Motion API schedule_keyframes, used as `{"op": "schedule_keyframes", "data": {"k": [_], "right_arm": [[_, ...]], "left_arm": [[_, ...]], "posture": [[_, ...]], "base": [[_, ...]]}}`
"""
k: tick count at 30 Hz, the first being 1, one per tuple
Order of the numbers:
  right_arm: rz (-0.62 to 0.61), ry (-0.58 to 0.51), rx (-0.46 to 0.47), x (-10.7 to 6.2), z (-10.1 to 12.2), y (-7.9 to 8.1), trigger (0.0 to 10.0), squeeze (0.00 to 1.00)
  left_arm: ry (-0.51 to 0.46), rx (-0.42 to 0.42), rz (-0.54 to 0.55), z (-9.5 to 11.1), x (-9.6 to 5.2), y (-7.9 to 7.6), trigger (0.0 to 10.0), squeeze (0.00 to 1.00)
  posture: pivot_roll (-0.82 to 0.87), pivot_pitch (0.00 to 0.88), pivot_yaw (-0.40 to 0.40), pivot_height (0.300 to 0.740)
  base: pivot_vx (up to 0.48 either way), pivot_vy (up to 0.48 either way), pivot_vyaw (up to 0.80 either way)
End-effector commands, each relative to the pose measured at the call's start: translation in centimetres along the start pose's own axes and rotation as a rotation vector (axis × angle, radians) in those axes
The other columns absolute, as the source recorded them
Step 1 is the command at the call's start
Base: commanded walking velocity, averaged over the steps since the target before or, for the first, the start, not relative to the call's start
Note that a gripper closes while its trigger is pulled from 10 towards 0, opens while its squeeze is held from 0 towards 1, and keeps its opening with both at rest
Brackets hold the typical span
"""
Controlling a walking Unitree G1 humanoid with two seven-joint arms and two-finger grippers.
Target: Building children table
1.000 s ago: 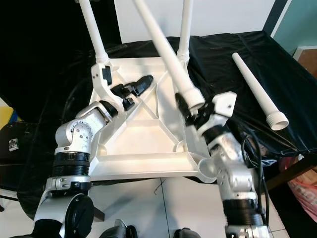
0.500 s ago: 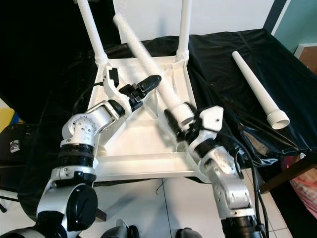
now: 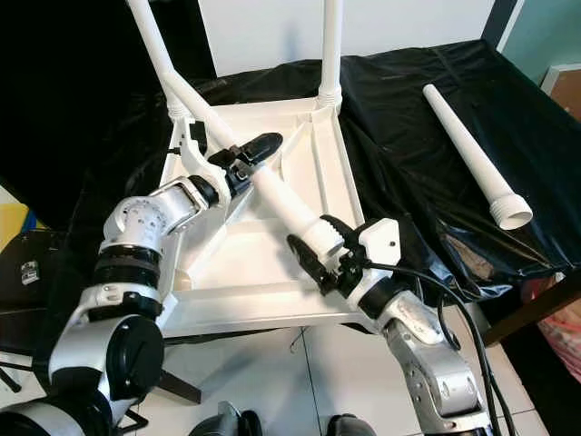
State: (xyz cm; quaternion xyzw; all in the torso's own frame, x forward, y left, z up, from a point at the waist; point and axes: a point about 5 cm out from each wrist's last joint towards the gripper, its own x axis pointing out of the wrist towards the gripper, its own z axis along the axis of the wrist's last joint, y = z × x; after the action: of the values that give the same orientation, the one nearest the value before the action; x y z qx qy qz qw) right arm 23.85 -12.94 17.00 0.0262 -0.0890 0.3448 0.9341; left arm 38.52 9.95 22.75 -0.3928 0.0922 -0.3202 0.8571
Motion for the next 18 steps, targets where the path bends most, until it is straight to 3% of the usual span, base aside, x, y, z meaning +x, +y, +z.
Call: {"op": "schedule_keyframes", "data": {"k": [1, 2, 8, 16, 17, 18], "right_arm": [[0.029, 0.013, 0.020, -0.1, 0.0, 0.5, 10.0, 0.00], [0.031, 0.015, 0.023, -0.1, 0.0, 0.5, 10.0, 0.00], [0.037, 0.027, 0.028, -0.2, 0.0, 0.4, 10.0, 0.00], [0.048, 0.038, 0.025, -0.2, 0.0, 0.2, 10.0, 0.00], [0.053, 0.042, 0.033, -0.2, -0.1, 0.2, 10.0, 0.05], [0.057, 0.044, 0.039, -0.2, -0.1, 0.2, 10.0, 0.97]], "left_arm": [[-0.026, -0.001, -0.040, 0.7, 0.0, -0.2, 4.8, 0.00], [-0.042, -0.020, -0.039, 1.0, -0.1, -0.1, 0.0, 0.00], [-0.048, -0.052, -0.075, 1.3, -0.4, -0.3, 0.0, 0.00], [-0.092, -0.109, 0.004, 1.9, -0.6, 1.0, 0.0, 0.00], [-0.099, -0.116, 0.016, 2.1, -0.6, 1.1, 0.0, 0.00], [-0.104, -0.121, 0.023, 2.2, -0.6, 1.2, 0.0, 0.00]], "posture": [[-0.15, 0.122, 0.087, 0.740], [-0.15, 0.121, 0.088, 0.740], [-0.14, 0.118, 0.088, 0.740], [-0.13, 0.103, 0.079, 0.740], [-0.13, 0.097, 0.073, 0.740], [-0.13, 0.097, 0.073, 0.740]], "base": [[0.000, 0.000, 0.00], [0.000, 0.000, 0.00], [0.000, 0.000, 0.00], [0.000, 0.000, 0.00], [0.000, 0.000, 0.00], [0.000, 0.000, 0.00]]}}
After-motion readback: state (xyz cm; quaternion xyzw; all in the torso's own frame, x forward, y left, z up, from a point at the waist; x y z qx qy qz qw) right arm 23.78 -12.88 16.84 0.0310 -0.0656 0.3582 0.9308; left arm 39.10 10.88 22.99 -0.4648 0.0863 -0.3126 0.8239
